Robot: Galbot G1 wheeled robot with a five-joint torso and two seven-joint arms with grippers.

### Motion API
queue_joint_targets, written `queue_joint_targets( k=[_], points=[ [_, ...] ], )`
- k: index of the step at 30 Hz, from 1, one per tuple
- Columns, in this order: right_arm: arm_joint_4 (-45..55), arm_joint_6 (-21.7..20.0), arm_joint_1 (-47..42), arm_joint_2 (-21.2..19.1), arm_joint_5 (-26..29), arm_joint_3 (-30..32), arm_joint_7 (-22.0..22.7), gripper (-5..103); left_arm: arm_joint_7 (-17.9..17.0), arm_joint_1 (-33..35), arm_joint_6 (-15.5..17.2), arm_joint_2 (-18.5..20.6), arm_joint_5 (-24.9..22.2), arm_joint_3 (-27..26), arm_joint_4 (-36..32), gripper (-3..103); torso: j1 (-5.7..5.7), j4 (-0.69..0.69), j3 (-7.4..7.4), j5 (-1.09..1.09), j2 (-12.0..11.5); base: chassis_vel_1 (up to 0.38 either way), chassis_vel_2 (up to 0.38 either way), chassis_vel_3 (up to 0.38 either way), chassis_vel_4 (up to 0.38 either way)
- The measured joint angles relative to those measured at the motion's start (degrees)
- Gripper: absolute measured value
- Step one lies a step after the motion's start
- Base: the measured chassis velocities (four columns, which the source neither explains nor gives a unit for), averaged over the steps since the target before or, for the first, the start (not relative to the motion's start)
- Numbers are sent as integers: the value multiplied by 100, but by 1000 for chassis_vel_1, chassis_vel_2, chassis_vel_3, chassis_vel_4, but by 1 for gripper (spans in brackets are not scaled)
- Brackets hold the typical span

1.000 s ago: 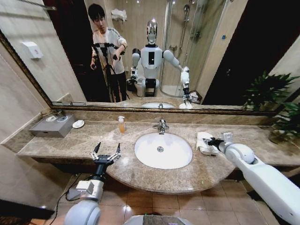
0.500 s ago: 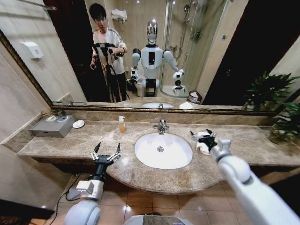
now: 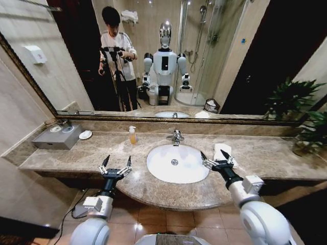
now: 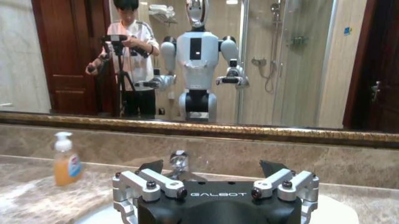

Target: Pick up the towel from the sink counter and wipe the mirror surface.

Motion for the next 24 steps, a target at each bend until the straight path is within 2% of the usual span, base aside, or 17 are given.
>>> queue_joint_targets(
  k=[6, 7, 9, 13, 15, 17, 20, 22, 24],
  points=[
    [76, -14, -132, 18, 21, -66, 54, 100, 0, 0, 0, 0, 0, 0, 0, 100, -1, 0, 0, 2, 0, 146, -146, -154, 158],
    [76, -4, -167, 30, 21, -80, 55, 100, 0, 0, 0, 0, 0, 0, 0, 100, -4, 1, -1, -4, 1, 201, -202, -162, 192],
    [77, 16, -203, 40, 21, -86, 56, 100, 0, 0, 0, 0, 0, 0, 0, 100, -5, 0, -1, 1, 1, 231, -203, -204, 192],
    [87, 134, -402, 68, 16, -61, 16, 100, 0, 0, 0, 0, 0, 0, 0, 100, -6, -1, -2, -4, 1, 216, -214, -215, 217],
    [95, 182, -472, 79, 11, -42, -4, 100, 1, 0, 0, 0, 0, 0, -1, 100, -5, -2, -1, 4, 1, 201, -224, -239, 239],
    [102, 331, -652, 100, -16, -4, -60, 100, 0, 0, 0, 0, 0, 0, 0, 100, -5, 0, -1, -7, 1, 228, -223, -200, 225],
    [102, 406, -729, 100, -32, 19, -88, 100, 0, 0, 0, -1, 0, 0, 0, 100, -5, 1, -1, 4, 1, 234, -201, -225, 222],
    [89, 507, -820, 96, -64, 44, -131, 100, 1, 0, 0, 0, 0, 0, 0, 100, -3, -4, -1, -1, 1, 220, -239, -236, 221],
    [80, 525, -832, 92, -74, 44, -141, 100, 1, 0, 0, 0, 0, 0, 0, 100, -3, -1, -1, 2, 1, 238, -248, -230, 248]
  ],
)
